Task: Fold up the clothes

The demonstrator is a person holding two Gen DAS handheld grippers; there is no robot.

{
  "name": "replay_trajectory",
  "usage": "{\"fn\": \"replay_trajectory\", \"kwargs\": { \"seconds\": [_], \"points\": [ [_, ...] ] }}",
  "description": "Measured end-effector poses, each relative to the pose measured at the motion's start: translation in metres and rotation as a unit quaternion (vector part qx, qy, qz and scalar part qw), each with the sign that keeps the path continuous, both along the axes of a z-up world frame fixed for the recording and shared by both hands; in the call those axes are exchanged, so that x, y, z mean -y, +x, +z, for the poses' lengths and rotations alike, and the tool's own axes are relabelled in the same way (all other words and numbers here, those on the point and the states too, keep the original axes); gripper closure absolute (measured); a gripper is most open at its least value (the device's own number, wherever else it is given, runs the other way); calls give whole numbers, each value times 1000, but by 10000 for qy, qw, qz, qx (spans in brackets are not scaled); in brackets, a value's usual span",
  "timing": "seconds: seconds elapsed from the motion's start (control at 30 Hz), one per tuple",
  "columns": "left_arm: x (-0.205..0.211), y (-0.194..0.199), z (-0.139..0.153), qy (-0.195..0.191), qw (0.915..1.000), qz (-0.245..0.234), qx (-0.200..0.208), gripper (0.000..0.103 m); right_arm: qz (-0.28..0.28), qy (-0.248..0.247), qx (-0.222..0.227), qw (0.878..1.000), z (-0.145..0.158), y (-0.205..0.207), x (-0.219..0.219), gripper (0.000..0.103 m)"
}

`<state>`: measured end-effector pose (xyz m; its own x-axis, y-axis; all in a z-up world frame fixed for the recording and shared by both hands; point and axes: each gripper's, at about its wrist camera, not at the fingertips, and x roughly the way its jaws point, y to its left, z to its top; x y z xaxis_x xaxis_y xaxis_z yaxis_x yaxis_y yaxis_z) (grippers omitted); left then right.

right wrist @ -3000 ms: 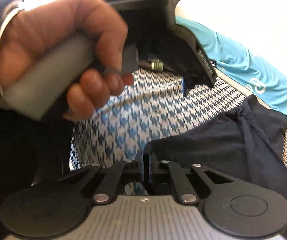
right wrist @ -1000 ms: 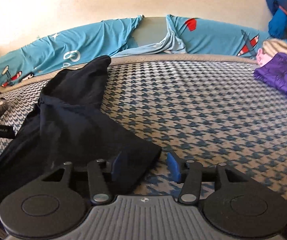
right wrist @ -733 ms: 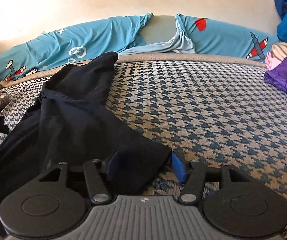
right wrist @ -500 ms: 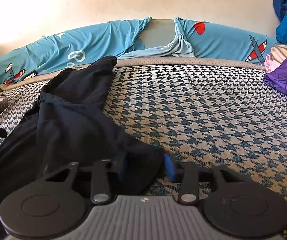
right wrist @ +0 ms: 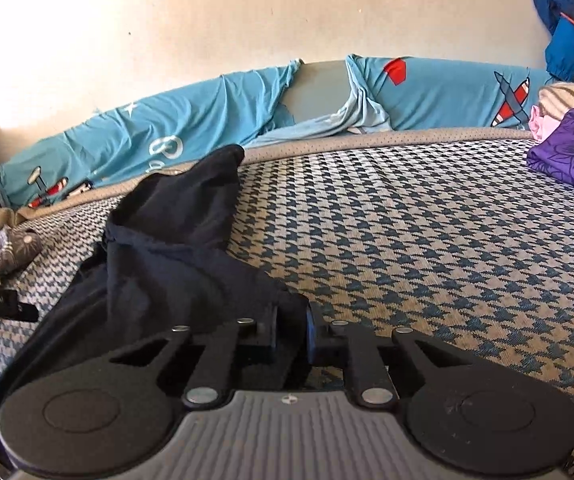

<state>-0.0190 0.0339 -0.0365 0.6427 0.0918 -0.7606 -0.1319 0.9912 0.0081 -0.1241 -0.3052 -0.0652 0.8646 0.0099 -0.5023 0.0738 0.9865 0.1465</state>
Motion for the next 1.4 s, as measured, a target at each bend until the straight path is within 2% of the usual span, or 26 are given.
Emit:
{"fn": "replay_trajectory", "kwargs": {
  "seconds": [0.23, 0.4, 0.6, 0.87, 1.13, 1.4],
  "points": [
    [3, 0, -5, 142, 9998, -56, -134, 0, 239, 172, 235, 9993, 18, -10, -8, 89],
    [-3, -1, -1, -62, 9999, 48, -76, 0, 688, 302, 452, 9961, 37, -21, -24, 89],
    [-11, -5, 7, -209, 9997, 128, 31, 0, 1291, 478, 589, 9887, 53, -33, -49, 89],
    [-26, -16, 20, -329, 9989, 256, 198, 0, 2167, 617, 624, 9723, 65, -41, -92, 89],
    [-54, -23, 30, -505, 9955, 722, 361, 0, 3006, 305, 333, 9527, 47, -45, -148, 89],
    [-58, -25, 32, -530, 9954, 701, 385, 0, 3403, 80, -160, 9401, 10, -35, -183, 89]
  ]
}}
